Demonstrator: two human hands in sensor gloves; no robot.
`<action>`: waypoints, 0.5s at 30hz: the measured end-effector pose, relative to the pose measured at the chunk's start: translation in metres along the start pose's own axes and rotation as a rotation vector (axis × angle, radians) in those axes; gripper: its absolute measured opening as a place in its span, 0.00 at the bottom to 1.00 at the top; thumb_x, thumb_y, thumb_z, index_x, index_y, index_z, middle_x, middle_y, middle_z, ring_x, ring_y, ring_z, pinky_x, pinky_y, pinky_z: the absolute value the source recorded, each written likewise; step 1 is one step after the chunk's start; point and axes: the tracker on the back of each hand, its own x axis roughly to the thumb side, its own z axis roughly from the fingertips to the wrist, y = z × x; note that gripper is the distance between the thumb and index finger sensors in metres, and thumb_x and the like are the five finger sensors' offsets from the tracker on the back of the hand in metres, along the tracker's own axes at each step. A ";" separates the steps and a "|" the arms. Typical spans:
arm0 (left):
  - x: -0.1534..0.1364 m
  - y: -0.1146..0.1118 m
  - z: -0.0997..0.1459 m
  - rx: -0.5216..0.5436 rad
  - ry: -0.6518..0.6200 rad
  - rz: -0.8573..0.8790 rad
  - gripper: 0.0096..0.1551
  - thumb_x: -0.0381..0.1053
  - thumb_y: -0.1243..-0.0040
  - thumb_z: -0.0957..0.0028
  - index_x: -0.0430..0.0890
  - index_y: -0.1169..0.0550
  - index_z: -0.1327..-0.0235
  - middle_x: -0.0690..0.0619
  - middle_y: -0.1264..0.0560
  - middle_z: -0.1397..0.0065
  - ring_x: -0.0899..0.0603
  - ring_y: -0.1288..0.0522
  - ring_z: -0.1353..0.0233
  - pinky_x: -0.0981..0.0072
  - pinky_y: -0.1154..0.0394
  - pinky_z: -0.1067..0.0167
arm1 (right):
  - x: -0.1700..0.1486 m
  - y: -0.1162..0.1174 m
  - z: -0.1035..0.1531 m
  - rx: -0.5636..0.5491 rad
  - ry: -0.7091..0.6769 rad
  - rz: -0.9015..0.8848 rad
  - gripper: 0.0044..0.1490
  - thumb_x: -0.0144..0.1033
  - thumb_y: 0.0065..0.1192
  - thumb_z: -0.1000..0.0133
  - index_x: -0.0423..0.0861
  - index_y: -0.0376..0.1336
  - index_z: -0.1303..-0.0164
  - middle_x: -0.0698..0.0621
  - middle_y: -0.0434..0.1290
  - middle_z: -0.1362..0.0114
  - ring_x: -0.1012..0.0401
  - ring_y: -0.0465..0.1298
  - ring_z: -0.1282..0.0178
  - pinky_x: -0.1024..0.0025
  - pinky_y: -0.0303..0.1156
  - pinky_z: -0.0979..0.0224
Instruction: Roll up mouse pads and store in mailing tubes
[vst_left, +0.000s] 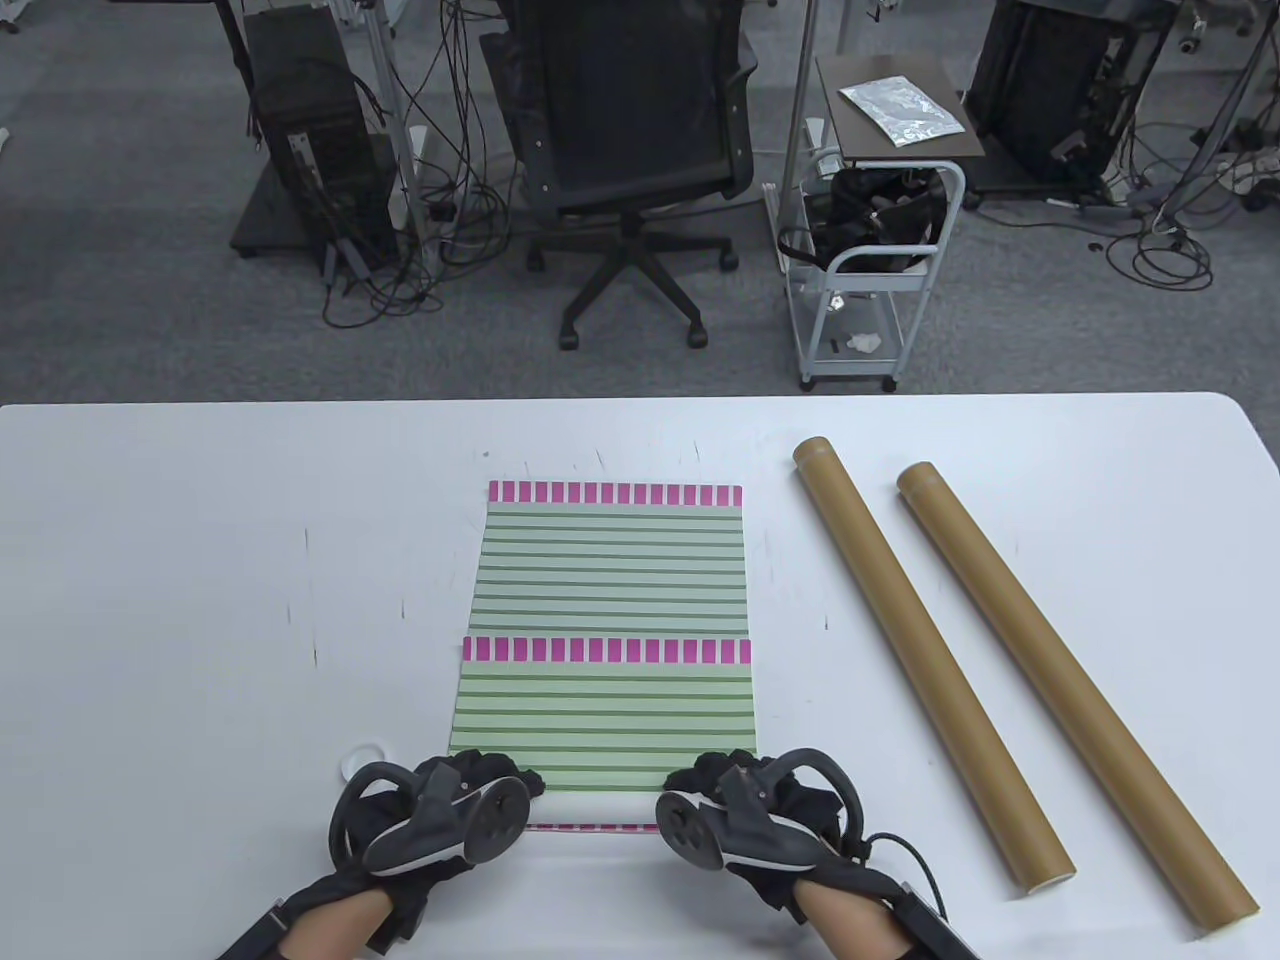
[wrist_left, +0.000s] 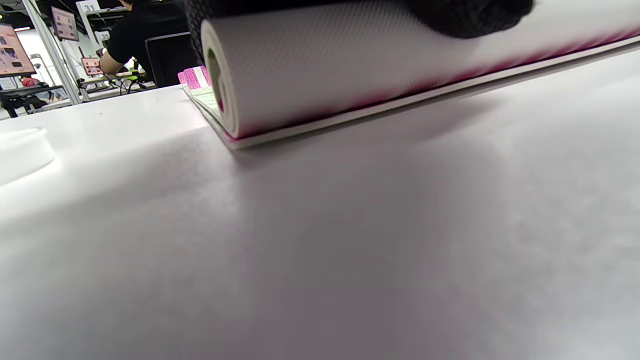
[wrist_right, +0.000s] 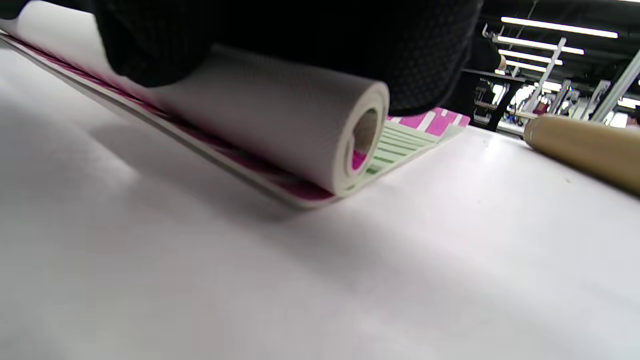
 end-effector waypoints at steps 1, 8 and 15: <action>0.000 0.000 0.000 0.000 -0.001 0.000 0.28 0.62 0.50 0.54 0.69 0.30 0.36 0.67 0.27 0.31 0.55 0.25 0.30 0.68 0.26 0.26 | 0.000 0.000 0.000 0.014 0.005 -0.008 0.31 0.44 0.62 0.54 0.54 0.64 0.38 0.53 0.74 0.35 0.56 0.79 0.41 0.62 0.77 0.39; 0.001 0.001 0.004 -0.004 -0.056 0.017 0.29 0.61 0.50 0.55 0.75 0.37 0.38 0.67 0.23 0.36 0.55 0.21 0.36 0.70 0.22 0.34 | 0.004 -0.003 0.004 0.073 -0.015 -0.005 0.31 0.44 0.60 0.53 0.53 0.65 0.38 0.53 0.75 0.35 0.56 0.79 0.41 0.62 0.77 0.39; -0.002 0.002 0.003 -0.012 -0.021 0.059 0.25 0.59 0.52 0.52 0.76 0.32 0.40 0.66 0.23 0.33 0.53 0.22 0.34 0.69 0.23 0.32 | 0.010 0.003 0.002 0.042 -0.026 0.068 0.30 0.37 0.53 0.51 0.51 0.64 0.36 0.51 0.74 0.34 0.55 0.79 0.40 0.63 0.77 0.39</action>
